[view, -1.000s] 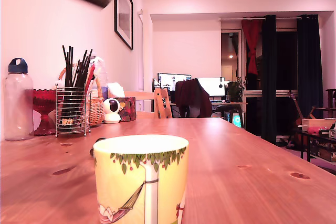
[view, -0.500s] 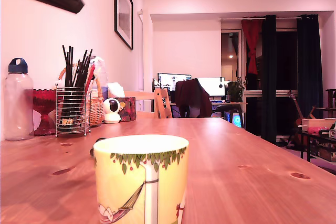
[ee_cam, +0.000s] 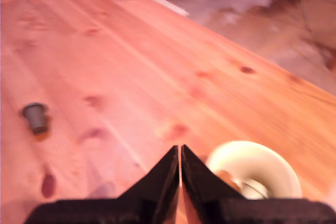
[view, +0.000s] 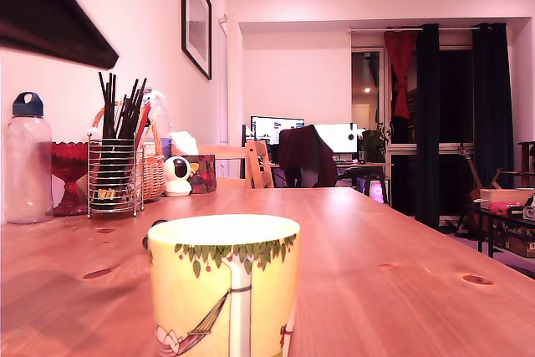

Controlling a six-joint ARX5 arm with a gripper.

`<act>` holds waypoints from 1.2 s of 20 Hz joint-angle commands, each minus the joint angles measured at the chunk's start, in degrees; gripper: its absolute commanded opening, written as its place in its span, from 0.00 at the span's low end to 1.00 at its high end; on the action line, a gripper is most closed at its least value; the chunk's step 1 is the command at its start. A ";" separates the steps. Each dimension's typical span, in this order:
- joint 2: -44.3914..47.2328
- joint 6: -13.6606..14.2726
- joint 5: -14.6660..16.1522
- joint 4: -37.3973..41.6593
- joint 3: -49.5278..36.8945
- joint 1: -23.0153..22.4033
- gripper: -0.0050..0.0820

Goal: Pick the coffee capsule and then drop it inside the coffee cup in front of you

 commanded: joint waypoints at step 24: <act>7.74 4.33 14.56 18.82 -8.81 29.29 0.03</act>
